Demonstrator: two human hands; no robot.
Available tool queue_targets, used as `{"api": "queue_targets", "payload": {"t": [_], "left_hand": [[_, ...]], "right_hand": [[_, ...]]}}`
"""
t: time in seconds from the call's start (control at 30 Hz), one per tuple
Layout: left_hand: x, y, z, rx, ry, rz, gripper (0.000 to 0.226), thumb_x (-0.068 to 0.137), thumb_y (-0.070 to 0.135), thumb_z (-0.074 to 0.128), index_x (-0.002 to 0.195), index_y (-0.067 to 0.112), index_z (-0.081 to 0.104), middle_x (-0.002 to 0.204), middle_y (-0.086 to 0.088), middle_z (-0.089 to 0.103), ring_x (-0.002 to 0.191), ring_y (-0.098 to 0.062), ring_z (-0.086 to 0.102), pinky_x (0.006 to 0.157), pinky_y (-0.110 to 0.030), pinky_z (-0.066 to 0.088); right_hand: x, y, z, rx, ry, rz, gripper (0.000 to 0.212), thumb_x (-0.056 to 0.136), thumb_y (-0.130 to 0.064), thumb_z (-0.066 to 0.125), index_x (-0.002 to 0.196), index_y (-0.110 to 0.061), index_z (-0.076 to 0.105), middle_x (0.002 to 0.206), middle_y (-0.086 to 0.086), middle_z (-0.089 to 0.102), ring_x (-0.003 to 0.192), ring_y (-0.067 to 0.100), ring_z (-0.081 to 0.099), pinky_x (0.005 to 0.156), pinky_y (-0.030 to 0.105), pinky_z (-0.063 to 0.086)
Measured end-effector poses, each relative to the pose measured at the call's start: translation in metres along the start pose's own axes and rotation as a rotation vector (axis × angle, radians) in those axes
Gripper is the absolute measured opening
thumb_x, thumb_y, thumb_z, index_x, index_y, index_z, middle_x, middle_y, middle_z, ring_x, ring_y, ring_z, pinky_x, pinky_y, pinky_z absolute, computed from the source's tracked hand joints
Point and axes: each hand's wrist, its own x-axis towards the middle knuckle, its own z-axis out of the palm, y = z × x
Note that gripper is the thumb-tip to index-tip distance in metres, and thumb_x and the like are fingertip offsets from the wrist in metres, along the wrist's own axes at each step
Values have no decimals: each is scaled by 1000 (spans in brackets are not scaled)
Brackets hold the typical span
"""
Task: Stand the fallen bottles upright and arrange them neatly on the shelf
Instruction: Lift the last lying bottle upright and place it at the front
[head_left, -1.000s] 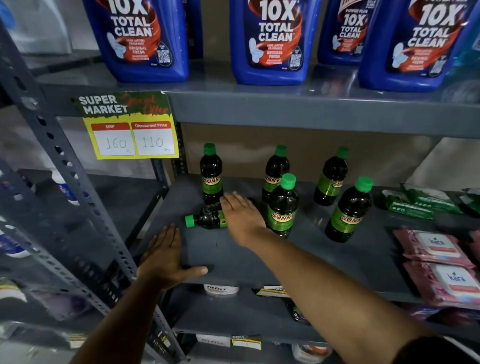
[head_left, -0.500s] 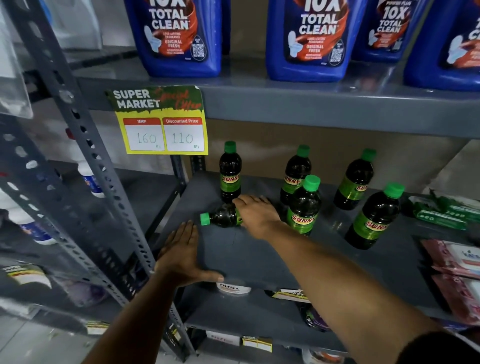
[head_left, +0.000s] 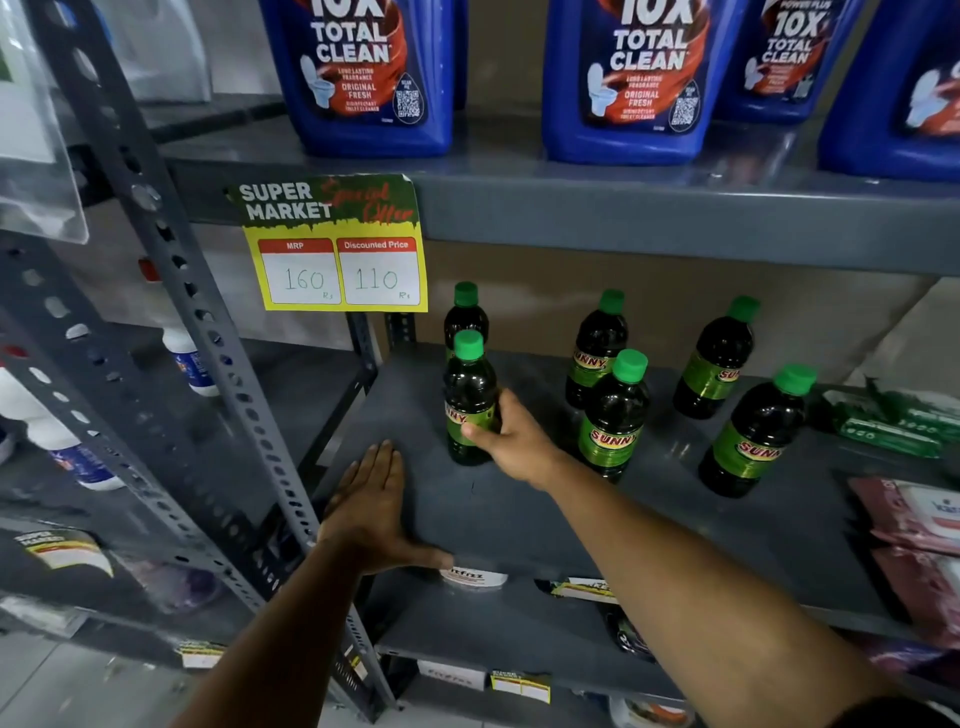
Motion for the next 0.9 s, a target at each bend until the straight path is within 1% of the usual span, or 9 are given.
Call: {"api": "queue_targets", "payload": {"t": [0.1,0.2,0.27,0.3,0.4,0.5,0.63,0.77,0.9], "left_hand": [[1,0,1,4,21,11,160,41,110,32,154,5,-10,165,-13,-14,152,-25,-10,125,-44,-1],[1,0,1,-3,42,7,157,44,110,31,155,5,-6,165,-14,-9,152,-25,-6,124,-43,0],[1,0,2,-4,40,-2,157,44,110,32,155,6,-6,165,-14,-9,152,-25,-6,124,-42,-1],[1,0,2,-4,34,-6,157,43,110,32,155,6,-7,165,-13,-10,152,-24,-7,124,-42,-1],[1,0,3,0,20,-20,158,42,110,32,155,7,-10,165,-11,-13,152,-23,-10,124,-42,-3],[2,0,2,-4,20,-20,159,42,110,33,155,7,-10,165,-11,-13,152,-23,-10,123,-40,-5],[1,-1,3,1,24,-23,160,40,110,34,155,7,-10,165,-11,-13,152,-22,-10,123,-40,-5],[1,0,2,2,16,-10,162,38,111,33,154,7,-12,165,-11,-15,151,-22,-12,124,-41,-4],[1,0,1,11,8,-6,164,35,111,32,154,7,-12,165,-11,-14,151,-22,-13,125,-42,-3]], "right_hand": [[1,1,-9,35,-42,55,66,87,-13,70,142,-17,36,125,-3,55,122,18,53,98,31,39],[1,-3,-5,-94,-11,64,78,75,-40,77,141,-24,38,123,-8,50,118,13,52,96,31,40],[0,-5,4,-210,104,12,90,61,-57,80,136,-25,42,124,-6,44,111,7,45,93,29,39],[0,-4,9,-257,169,-9,92,57,-58,82,134,-23,44,124,-4,42,107,6,41,93,29,38],[1,2,19,-289,307,-22,82,59,-42,87,125,-18,46,121,0,46,103,9,46,93,30,43],[0,6,17,-146,255,27,72,61,-28,81,123,-22,45,114,-2,59,108,16,59,84,31,48],[-2,12,20,-174,193,-1,80,60,-36,86,127,-23,44,115,-7,60,102,7,55,83,25,41],[0,17,14,-140,160,15,72,68,-24,83,128,-21,44,111,-6,61,105,11,59,73,15,41],[-1,24,14,-215,98,16,71,72,-26,82,132,-22,45,121,-4,61,109,10,55,86,23,39]]}}
